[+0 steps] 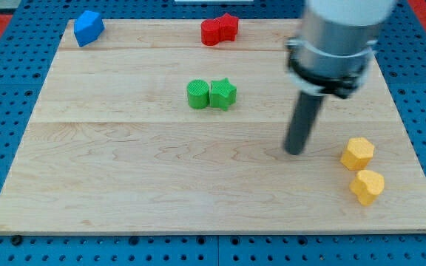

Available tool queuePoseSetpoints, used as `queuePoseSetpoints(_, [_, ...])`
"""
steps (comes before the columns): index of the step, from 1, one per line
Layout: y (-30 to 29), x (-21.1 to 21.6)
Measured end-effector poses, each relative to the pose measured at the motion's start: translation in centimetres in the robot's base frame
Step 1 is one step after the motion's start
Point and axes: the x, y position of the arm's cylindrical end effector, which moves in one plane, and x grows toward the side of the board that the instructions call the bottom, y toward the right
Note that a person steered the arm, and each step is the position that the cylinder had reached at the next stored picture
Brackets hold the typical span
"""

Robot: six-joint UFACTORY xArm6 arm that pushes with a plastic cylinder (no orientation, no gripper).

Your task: Slide the green circle towards the yellow hexagon

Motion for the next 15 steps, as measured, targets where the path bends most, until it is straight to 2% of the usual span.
queuePoseSetpoints(1, [-8.7,-1.9])
queuePoseSetpoints(2, [-14.4,-6.0])
queuePoseSetpoints(4, [-15.6,-12.7])
queuePoseSetpoints(5, [-15.2,-14.4])
queuePoseSetpoints(7, [-13.4,-11.9])
queuePoseSetpoints(10, [-8.8,-4.8])
queuePoseSetpoints(13, [-5.7,-2.5])
queuePoseSetpoints(15, [-2.3,-2.4])
